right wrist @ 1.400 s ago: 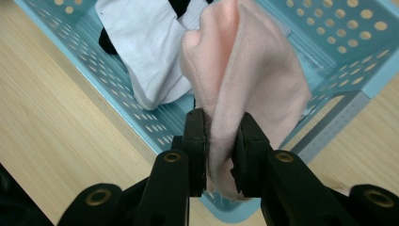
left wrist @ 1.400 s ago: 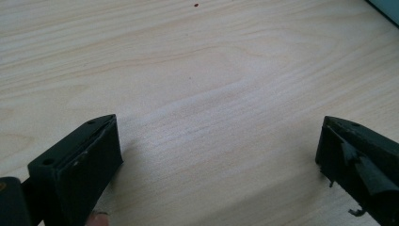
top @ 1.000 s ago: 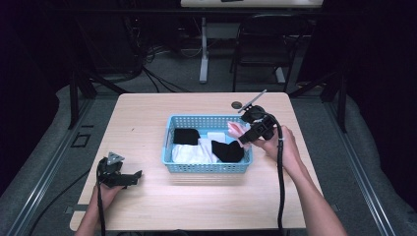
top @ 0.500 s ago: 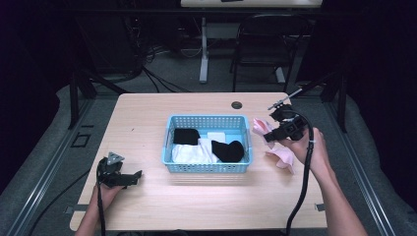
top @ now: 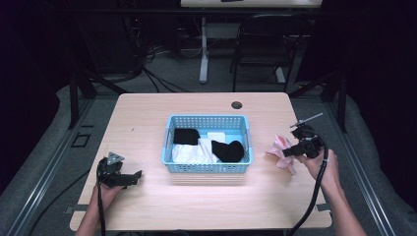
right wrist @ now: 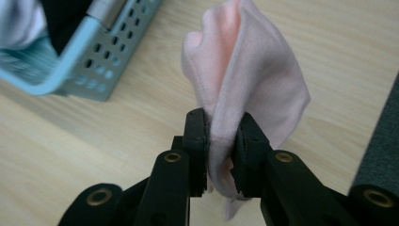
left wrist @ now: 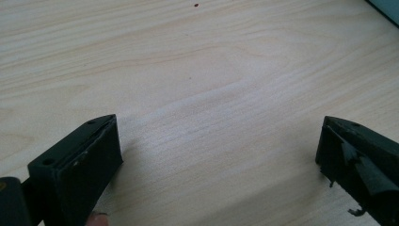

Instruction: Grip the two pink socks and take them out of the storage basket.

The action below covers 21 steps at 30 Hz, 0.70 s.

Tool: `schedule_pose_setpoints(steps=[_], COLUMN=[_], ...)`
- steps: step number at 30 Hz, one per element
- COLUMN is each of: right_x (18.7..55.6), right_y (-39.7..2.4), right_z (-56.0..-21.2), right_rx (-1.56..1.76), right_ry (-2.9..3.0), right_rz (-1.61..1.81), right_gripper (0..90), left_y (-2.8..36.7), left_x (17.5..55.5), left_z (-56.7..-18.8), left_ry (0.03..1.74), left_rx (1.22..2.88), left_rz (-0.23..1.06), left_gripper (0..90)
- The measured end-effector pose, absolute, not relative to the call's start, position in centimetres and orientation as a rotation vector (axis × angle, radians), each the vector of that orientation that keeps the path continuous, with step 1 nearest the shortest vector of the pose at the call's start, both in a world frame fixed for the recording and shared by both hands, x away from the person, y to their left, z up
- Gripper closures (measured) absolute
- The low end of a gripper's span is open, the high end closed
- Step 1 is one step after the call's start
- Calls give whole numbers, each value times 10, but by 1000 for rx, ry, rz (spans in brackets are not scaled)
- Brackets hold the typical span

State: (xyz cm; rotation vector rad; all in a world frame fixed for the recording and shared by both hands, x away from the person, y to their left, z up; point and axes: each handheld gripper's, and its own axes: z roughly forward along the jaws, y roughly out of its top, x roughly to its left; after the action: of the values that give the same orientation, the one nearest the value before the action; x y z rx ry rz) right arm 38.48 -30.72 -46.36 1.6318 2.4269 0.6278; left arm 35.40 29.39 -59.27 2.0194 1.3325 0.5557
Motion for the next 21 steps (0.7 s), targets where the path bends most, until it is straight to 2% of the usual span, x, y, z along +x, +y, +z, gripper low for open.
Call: schedule_pose_setpoints(steps=[5, 11, 14, 15, 16, 18, 20, 21], right_x=[395, 401, 402, 402, 402, 400, 395, 391], right_y=[-302, -286, -283, -285, -285, -286, -287, -288], right_z=[-501, -528, -532, -526, -526, -514, -500, -488], right_rx=[1678, 1660, 1691, 1670, 1670, 1680, 1657, 1645], right_ry=[2466, 2518, 2506, 2522, 2522, 2496, 2478, 2466], right_rz=[592, 537, 578, 595, 595, 667, 742, 759], right_gripper=[770, 705, 572, 472, 472, 412, 279, 167], left_y=[294, 294, 294, 294, 294, 294, 294, 294], left_x=[354, 354, 355, 355, 355, 355, 355, 355], left_z=[-593, -593, -593, -593, -593, -593, -593, -593], left_ry=[1331, 1329, 1328, 1328, 1328, 1328, 1328, 1328], left_rx=[2020, 2022, 2021, 2022, 2022, 2021, 2021, 2021], left_rz=[559, 560, 559, 559, 559, 559, 559, 559], left_gripper=[6, 6, 6, 6, 6, 6, 6, 6])
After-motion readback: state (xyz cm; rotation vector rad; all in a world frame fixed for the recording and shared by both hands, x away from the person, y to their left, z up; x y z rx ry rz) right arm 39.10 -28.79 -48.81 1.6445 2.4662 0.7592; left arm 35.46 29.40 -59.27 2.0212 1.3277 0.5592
